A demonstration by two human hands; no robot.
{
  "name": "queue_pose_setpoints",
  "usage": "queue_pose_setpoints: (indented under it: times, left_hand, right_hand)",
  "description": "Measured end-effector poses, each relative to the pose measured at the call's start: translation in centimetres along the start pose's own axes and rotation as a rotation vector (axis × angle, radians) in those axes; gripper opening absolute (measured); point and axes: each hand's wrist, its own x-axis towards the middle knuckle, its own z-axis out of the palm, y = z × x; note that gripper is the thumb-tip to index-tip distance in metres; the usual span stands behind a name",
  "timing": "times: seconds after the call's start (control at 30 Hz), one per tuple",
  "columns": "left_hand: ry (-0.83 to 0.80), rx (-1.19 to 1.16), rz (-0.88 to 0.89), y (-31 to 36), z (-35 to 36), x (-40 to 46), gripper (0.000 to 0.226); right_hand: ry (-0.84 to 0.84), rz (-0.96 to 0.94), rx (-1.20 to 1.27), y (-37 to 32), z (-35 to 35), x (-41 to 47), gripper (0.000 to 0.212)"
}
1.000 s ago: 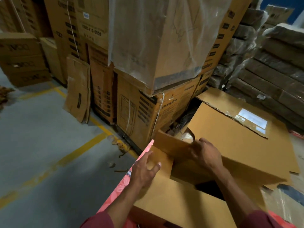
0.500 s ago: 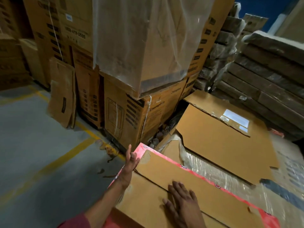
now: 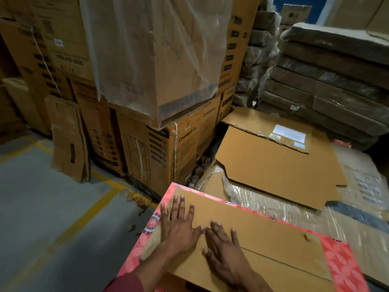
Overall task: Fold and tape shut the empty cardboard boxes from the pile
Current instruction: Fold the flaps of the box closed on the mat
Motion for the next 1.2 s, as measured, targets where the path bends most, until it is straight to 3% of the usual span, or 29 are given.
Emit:
queue_pose_setpoints:
  times: [0.13,0.27,0.37,0.43,0.57,0.63,0.7,0.77,0.87,0.97,1.07,1.2]
  left_hand:
    - [0.023,-0.016,0.039,4.1,1.1,-1.0,0.082]
    - [-0.073,0.005,0.364,11.7,1.6,-2.7,0.102]
    - [-0.112,-0.015,0.505,18.3,2.4,-4.3,0.112]
    - [-0.126,-0.001,0.506,20.9,3.1,-4.9,0.114]
    - [-0.142,0.051,0.469,22.4,4.3,-4.5,0.123]
    - [-0.134,0.097,0.471,22.4,4.9,-4.5,0.128]
    - [-0.131,0.128,0.469,22.4,5.2,-4.6,0.128]
    - [-0.117,0.144,0.464,22.5,5.2,-4.7,0.128]
    - [-0.120,0.146,0.458,22.6,5.1,-4.8,0.128]
    - [-0.119,0.147,0.449,22.7,5.0,-4.9,0.127]
    - [-0.114,0.143,0.448,22.8,5.0,-5.0,0.125]
    - [-0.115,0.151,0.441,22.9,5.0,-5.0,0.124]
  right_hand:
    - [0.136,0.157,-0.020,4.1,-0.4,-3.6,0.060]
    - [0.306,0.189,0.103,10.1,1.0,-9.0,0.057]
    - [0.394,0.174,0.234,12.9,0.8,-12.2,0.066]
    - [0.517,0.201,0.266,14.2,0.5,-14.1,0.067]
    - [0.926,0.417,0.314,18.0,1.3,-19.3,0.051]
    - [0.964,0.602,0.386,20.4,2.9,-21.9,0.054]
    - [0.801,0.762,0.394,23.2,5.0,-23.8,0.053]
    - [0.488,0.821,0.327,25.4,6.6,-24.8,0.053]
    - [0.113,0.642,0.086,27.0,8.2,-24.6,0.051]
    - [-0.043,0.488,-0.029,27.8,9.1,-23.2,0.040]
    - [-0.162,0.509,-0.072,28.1,9.8,-22.1,0.027]
    - [-0.161,0.522,-0.084,28.4,10.5,-22.3,0.029]
